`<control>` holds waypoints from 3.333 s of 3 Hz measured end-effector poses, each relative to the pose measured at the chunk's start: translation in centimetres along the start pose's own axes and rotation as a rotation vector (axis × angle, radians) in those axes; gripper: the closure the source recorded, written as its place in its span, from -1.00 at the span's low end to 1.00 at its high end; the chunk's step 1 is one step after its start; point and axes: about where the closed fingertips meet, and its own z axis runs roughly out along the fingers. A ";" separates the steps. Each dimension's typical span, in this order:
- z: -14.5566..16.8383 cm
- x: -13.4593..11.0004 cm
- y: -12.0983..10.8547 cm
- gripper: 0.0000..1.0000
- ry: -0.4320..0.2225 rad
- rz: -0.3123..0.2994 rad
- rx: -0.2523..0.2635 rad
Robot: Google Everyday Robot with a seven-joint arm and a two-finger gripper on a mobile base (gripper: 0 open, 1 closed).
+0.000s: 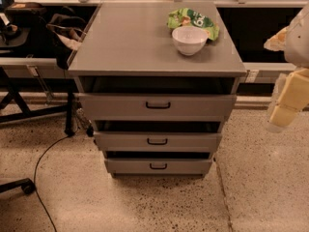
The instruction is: Open bottom drawer
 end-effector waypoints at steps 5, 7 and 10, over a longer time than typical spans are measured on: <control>13.9 5.0 1.7 -1.00 -0.166 0.276 0.084; 22.2 7.3 1.5 -1.00 -0.203 0.376 -0.012; 28.8 8.1 2.9 -1.00 -0.205 0.365 -0.170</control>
Offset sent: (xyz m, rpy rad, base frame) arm -0.0028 -0.0129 -0.0595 0.1208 -0.0385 -0.1316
